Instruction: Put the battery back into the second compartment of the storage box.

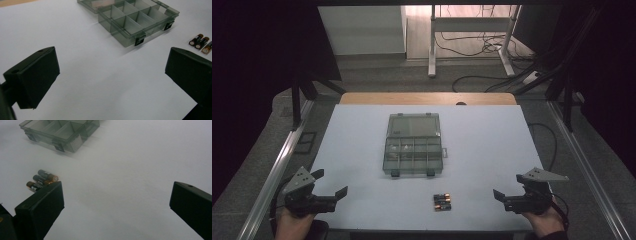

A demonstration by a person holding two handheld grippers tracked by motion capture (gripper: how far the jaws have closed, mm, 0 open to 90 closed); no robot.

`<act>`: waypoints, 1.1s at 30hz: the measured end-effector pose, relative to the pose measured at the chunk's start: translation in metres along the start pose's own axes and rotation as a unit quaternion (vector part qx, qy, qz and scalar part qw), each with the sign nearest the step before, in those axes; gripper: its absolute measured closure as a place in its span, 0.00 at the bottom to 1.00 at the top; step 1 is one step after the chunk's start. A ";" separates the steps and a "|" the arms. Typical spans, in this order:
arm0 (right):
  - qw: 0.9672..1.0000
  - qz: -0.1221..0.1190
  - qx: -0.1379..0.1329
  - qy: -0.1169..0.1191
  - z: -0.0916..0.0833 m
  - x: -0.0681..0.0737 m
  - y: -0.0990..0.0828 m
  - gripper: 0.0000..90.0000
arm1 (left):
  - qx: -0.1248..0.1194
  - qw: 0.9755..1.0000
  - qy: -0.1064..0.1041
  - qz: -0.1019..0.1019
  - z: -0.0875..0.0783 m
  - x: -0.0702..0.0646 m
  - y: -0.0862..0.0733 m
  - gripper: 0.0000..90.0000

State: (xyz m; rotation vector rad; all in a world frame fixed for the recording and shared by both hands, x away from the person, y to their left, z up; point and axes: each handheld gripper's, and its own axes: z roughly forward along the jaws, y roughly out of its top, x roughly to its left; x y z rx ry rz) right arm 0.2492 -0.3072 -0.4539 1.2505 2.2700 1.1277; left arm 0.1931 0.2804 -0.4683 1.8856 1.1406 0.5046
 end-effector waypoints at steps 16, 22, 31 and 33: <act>1.000 -0.008 0.012 0.000 0.002 0.002 0.001 0.00 | 0.012 1.000 0.000 0.001 0.003 0.000 0.001 0.00; 1.000 -0.007 0.015 -0.002 0.003 0.002 0.001 0.00 | 0.013 1.000 0.004 -0.006 0.003 0.001 0.002 0.00; 1.000 -0.009 0.013 -0.001 0.002 0.002 0.001 0.00 | 0.018 1.000 -0.012 -0.009 0.005 -0.003 0.010 0.00; 1.000 -0.009 0.013 -0.001 0.002 0.002 0.001 0.00 | 0.021 1.000 -0.016 -0.008 0.007 -0.004 0.012 0.00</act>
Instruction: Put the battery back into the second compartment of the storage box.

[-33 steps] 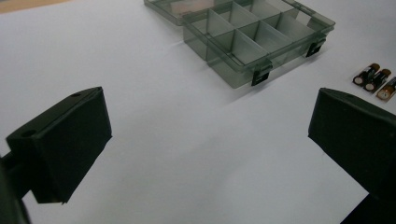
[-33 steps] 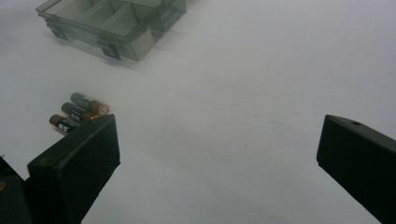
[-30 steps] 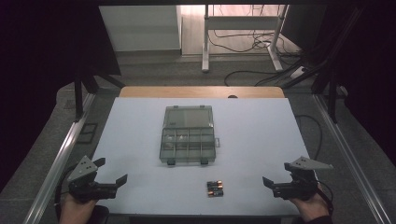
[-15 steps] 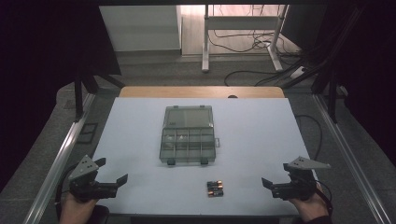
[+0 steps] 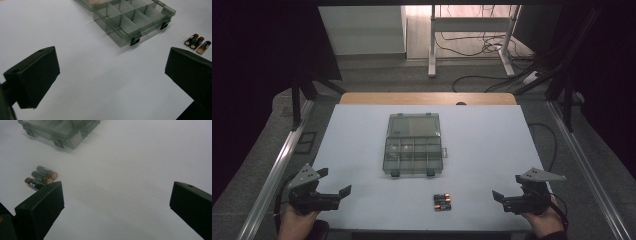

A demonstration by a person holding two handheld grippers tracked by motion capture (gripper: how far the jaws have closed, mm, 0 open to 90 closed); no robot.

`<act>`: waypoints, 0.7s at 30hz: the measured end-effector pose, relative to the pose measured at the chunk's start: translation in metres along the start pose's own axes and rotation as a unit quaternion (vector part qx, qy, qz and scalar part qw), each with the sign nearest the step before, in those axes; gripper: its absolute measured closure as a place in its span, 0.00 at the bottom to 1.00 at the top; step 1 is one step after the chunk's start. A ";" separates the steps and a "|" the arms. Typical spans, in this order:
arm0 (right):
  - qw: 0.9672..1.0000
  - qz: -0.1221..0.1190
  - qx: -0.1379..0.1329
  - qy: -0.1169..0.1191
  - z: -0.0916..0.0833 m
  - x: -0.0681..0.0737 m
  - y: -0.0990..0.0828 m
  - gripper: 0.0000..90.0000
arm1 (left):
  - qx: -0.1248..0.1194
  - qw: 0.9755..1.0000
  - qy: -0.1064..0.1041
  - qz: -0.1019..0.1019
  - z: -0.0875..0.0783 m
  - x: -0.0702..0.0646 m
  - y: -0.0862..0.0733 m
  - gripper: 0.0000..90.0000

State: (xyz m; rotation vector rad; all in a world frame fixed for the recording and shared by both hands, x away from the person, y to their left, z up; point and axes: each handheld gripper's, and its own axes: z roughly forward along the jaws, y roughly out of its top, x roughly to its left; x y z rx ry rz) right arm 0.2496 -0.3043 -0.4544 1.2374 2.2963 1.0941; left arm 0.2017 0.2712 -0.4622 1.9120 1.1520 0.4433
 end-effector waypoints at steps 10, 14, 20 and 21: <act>1.000 0.001 0.002 0.001 0.001 0.000 0.000 0.00 | 0.014 1.000 -0.010 0.008 0.011 -0.006 0.011 0.00; 1.000 0.005 -0.001 0.001 0.000 -0.001 0.000 0.00 | 0.018 1.000 -0.011 0.008 0.015 -0.007 0.014 0.00; 1.000 0.007 -0.004 -0.001 -0.001 -0.002 -0.001 0.00 | 0.020 1.000 -0.019 0.008 0.020 -0.009 0.018 0.00; 1.000 0.008 -0.004 -0.001 -0.001 -0.002 -0.001 0.00 | 0.022 1.000 -0.019 0.009 0.022 -0.009 0.019 0.00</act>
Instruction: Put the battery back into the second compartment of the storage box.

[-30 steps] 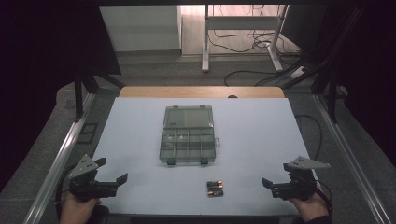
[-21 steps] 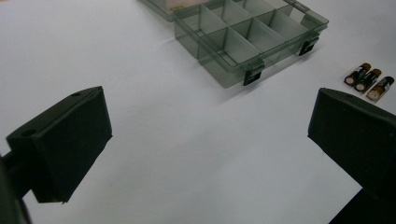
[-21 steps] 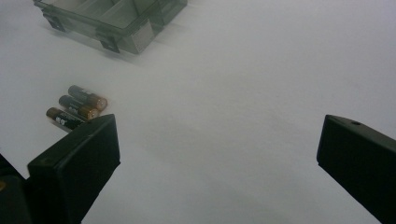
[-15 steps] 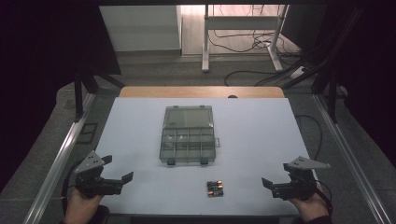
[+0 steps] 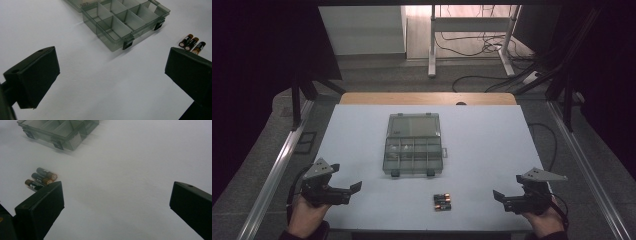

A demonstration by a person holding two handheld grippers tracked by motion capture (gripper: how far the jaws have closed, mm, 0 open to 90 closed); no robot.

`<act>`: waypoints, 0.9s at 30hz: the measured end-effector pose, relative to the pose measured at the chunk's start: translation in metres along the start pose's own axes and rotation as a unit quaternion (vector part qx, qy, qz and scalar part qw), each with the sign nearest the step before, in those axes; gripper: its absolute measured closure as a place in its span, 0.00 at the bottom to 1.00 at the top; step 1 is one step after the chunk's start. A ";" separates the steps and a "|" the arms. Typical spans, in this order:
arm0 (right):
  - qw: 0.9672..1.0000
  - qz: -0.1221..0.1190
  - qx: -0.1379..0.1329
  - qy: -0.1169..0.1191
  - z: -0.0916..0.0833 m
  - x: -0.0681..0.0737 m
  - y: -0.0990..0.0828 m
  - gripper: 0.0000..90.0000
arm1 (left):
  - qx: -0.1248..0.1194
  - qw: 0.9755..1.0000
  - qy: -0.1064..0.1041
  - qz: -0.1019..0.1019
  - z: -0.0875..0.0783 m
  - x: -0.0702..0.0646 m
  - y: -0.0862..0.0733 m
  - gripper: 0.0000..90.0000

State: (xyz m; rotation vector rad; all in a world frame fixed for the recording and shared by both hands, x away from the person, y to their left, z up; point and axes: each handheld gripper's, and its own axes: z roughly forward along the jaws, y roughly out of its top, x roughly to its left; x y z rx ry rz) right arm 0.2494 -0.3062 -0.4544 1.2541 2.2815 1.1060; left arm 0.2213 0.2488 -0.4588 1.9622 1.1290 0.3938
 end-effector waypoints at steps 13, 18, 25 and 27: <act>1.000 -0.002 -0.005 -0.004 -0.005 0.001 0.000 0.00 | 0.009 1.000 -0.021 0.011 0.014 -0.003 0.011 0.00; 1.000 -0.004 -0.014 -0.012 -0.007 0.002 -0.001 0.00 | 0.016 0.999 -0.033 0.016 0.023 -0.003 0.017 0.00; 1.000 -0.002 -0.017 -0.013 -0.009 0.002 -0.002 0.00 | 0.027 0.998 -0.041 0.039 0.037 -0.008 0.027 0.00; 1.000 -0.004 -0.015 -0.013 -0.008 0.002 -0.002 0.00 | 0.030 0.997 -0.047 0.046 0.041 -0.011 0.030 0.00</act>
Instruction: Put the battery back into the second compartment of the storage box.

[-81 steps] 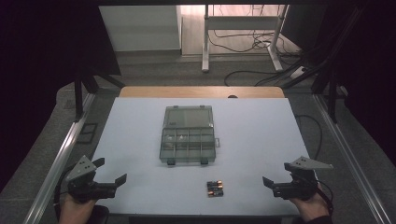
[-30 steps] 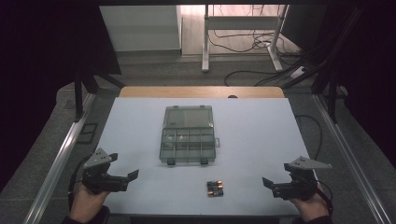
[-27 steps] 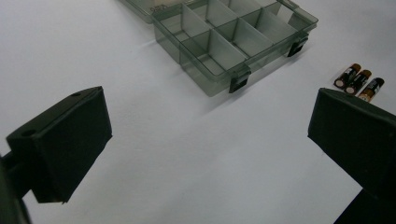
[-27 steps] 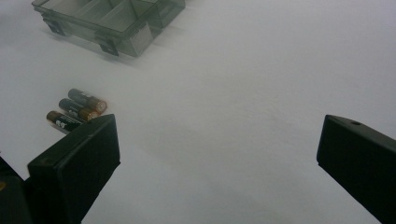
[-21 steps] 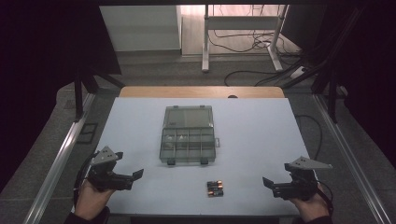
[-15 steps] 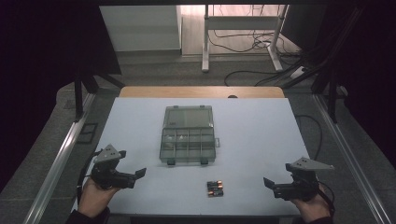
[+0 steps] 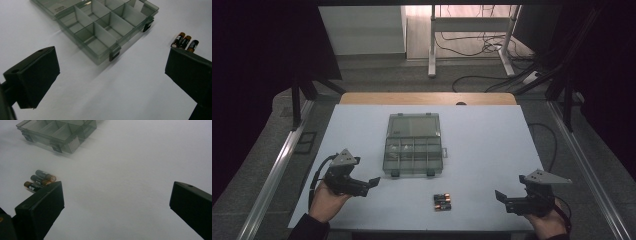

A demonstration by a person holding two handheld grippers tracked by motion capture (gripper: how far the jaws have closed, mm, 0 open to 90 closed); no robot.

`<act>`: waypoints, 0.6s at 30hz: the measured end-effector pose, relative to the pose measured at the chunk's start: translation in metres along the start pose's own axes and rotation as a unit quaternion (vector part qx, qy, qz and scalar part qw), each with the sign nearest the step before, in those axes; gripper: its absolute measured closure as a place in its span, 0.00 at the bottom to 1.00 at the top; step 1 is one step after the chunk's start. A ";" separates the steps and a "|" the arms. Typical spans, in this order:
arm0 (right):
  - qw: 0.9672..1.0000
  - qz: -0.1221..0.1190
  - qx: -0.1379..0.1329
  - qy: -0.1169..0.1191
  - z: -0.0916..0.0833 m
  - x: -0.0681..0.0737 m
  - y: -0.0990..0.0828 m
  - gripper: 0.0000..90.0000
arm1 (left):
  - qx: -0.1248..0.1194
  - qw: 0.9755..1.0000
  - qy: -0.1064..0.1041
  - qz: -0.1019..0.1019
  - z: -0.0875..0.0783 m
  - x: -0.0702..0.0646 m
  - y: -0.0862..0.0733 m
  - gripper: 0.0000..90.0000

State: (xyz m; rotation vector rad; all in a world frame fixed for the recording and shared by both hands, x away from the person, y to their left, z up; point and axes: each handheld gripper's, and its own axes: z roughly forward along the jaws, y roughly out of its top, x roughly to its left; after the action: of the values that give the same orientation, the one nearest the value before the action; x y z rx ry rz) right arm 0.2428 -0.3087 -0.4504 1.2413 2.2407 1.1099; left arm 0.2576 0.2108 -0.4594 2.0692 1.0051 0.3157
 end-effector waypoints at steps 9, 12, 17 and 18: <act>1.000 0.002 0.003 0.002 0.001 0.000 0.000 0.00 | 0.017 0.999 -0.026 0.021 0.018 -0.011 0.018 0.00; 1.000 0.002 0.004 0.002 0.001 0.000 0.000 0.00 | 0.025 0.999 -0.036 0.028 0.026 -0.015 0.025 0.00; 1.000 0.005 0.005 0.003 0.001 -0.001 0.000 0.00 | 0.035 0.997 -0.050 0.039 0.039 -0.022 0.035 0.00; 1.000 0.005 0.005 0.003 0.001 -0.001 0.000 0.00 | 0.037 0.997 -0.053 0.042 0.041 -0.024 0.037 0.00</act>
State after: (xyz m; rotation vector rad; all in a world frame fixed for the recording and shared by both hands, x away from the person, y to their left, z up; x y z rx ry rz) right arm 0.2440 -0.3091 -0.4511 1.2565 2.2500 1.1079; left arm 0.2841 0.1564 -0.4555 2.1752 0.8787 0.2117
